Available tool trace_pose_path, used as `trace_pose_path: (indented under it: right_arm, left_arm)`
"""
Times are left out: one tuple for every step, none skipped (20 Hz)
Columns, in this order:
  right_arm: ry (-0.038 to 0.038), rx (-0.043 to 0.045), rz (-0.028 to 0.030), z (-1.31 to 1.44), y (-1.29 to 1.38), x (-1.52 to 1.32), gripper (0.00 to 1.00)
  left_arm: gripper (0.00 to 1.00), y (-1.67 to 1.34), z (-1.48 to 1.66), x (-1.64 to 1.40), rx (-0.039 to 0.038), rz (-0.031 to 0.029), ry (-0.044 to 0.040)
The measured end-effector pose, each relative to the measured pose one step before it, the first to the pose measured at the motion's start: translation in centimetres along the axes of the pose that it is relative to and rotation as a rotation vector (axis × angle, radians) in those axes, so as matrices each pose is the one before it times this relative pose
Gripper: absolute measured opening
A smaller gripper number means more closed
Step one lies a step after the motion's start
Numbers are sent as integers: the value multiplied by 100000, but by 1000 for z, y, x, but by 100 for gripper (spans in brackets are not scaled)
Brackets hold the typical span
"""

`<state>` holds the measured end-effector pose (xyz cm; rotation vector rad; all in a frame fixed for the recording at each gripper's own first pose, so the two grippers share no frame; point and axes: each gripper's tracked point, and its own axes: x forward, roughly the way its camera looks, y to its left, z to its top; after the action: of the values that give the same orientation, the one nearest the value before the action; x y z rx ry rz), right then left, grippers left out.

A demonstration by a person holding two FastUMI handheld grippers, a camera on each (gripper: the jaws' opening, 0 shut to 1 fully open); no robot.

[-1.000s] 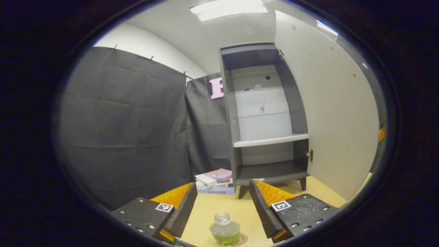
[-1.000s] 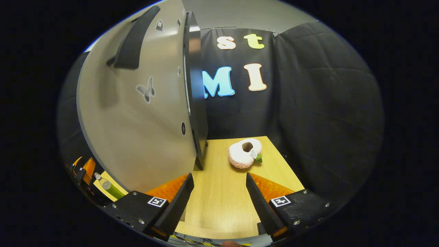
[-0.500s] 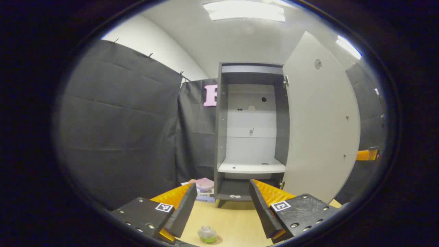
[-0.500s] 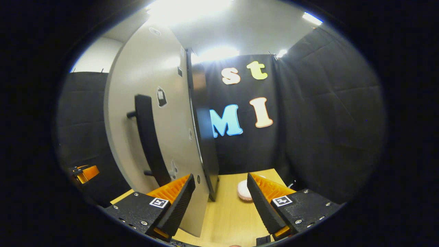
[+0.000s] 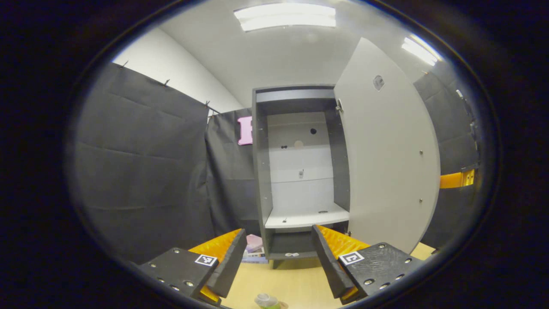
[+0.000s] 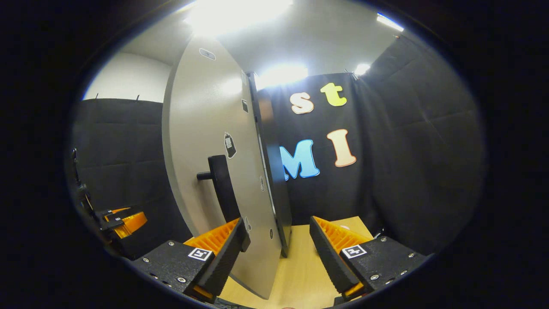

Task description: Open the cabinet door with the right hand, grasp the bottle in the cabinet with the left hand and place it on the coaster, then close the cabinet door with the right hand.

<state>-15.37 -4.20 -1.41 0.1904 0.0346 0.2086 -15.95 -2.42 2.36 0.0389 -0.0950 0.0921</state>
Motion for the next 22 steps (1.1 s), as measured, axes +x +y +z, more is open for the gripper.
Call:
trace_pose_path:
  right_arm:
    - [212,-66,-223,28,746,132,94]
    - [382,622,-137,-193,818,56,95]
    - [580,406,400,-370,1074,90,94]
    - [565,351,865,-256,1165,177,94]
    - [639,132,776,-235,1211,309,95]
    - [416,-190,570,-83,1155,401,94]
    - [801,-70,-84,183,1284,140,95]
    - [-296,-853,-256,-37,991,330,94]
    - [-519,-1160,-579,63,962,467,94]
    - [-416,-716,-657,58,766,417,95]
    - [92,-54,-941,-308,782,663,90]
    - [398,675,-974,-187,610,518,94]
    - [-138,854,-982,16,608,744,95]
    - [-383,303,-1126,89,646,497,94]
    - [-582,-337,-1350,11,577,329,95]
    - [-693,-753,-1272,-42,291,498,94]
    - [-681,-695,-1219,-18,411,581,94]
    - [-393,-366,-1108,-57,557,582,94]
    - [242,-294,-1116,-231,959,459,95]
    - [778,-386,-1350,-331,652,352,99]
    - [326,-477,-1816,-309,540,316,95]
    - [604,-247,-1735,-130,479,255,95]
  left_arm:
    - [94,137,150,783,-564,-1329,-499]
    - [94,456,158,477,-329,-545,-61]
    - [94,667,65,612,-146,-248,78]
    - [93,674,37,431,130,-668,132]
    - [93,659,132,380,390,-740,-117]
    - [93,656,131,674,406,-615,-274]
    - [93,791,-35,532,445,-689,434]
    - [91,938,-357,530,696,-257,1021]
    - [89,1044,-223,371,326,93,754]
    - [87,1027,-496,576,-566,-124,780]
    - [87,822,-525,527,-1138,-1110,789]
    - [87,858,-476,646,-615,-908,790]
    - [87,950,-209,450,245,-386,407]
    - [93,893,-169,628,598,-763,-63]
    - [93,695,-9,524,520,-1322,-637]
    - [93,686,81,496,365,-1050,-995]
    - [93,667,-86,612,36,-1216,-445]
    - [94,514,-149,523,-144,-1518,-21]
    - [94,612,-315,469,-3,-1522,77]
    - [93,538,-91,417,324,-1597,-202]
    - [93,663,-148,389,175,-1027,9]
    - [93,637,-407,258,257,-951,666]
